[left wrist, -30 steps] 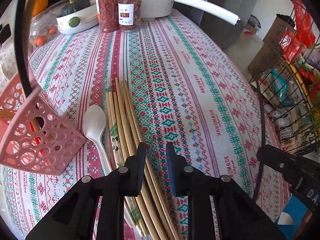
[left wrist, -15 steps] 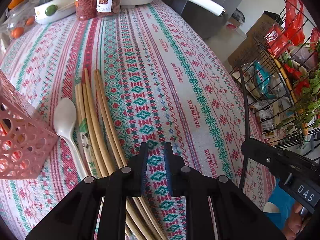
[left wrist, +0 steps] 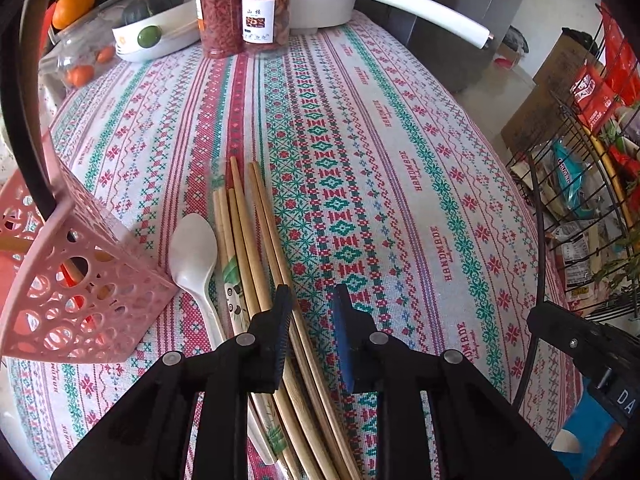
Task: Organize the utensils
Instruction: 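Grasp and lift a wooden chopstick with the left gripper while right carries its chopstick, then lower the wooden chopstick into the pink holder with the left gripper while right lowers its chopstick, then open the right gripper to release the black chopstick in the holder, then grasp a wooden chopstick from the pile with the right gripper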
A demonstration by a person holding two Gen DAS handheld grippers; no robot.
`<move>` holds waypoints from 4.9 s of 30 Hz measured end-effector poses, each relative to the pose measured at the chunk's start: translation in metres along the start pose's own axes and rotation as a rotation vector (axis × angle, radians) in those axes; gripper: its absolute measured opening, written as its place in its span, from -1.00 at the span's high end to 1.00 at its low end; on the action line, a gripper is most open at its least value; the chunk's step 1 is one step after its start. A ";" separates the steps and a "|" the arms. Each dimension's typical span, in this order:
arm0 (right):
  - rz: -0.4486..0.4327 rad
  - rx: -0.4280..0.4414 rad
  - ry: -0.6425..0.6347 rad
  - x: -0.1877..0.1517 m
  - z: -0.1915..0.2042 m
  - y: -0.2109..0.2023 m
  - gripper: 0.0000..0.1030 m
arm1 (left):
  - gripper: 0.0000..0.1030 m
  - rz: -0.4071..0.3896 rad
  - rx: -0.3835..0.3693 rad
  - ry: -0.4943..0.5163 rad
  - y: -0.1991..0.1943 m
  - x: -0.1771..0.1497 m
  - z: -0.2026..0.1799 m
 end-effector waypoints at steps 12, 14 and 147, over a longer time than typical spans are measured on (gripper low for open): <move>0.001 0.001 0.004 0.000 -0.006 0.000 0.95 | 0.54 0.020 -0.020 -0.018 0.009 -0.003 -0.001; 0.002 0.001 0.004 0.000 -0.007 0.000 0.95 | 0.69 0.041 -0.084 -0.009 0.009 -0.004 -0.010; -0.303 0.001 -0.365 0.001 0.148 -0.055 -0.47 | -1.00 -0.135 -0.023 0.008 -0.132 -0.056 0.146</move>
Point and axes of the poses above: each gripper's, at about its wrist camera, not at the fingertips, and y roughly the way its jaws point, z to its left, x to its top, the point moved 8 cm from there along y, roughly the way its jaws point, and after that the axes turned 2 degrees about -z, right-handed, at the moved point
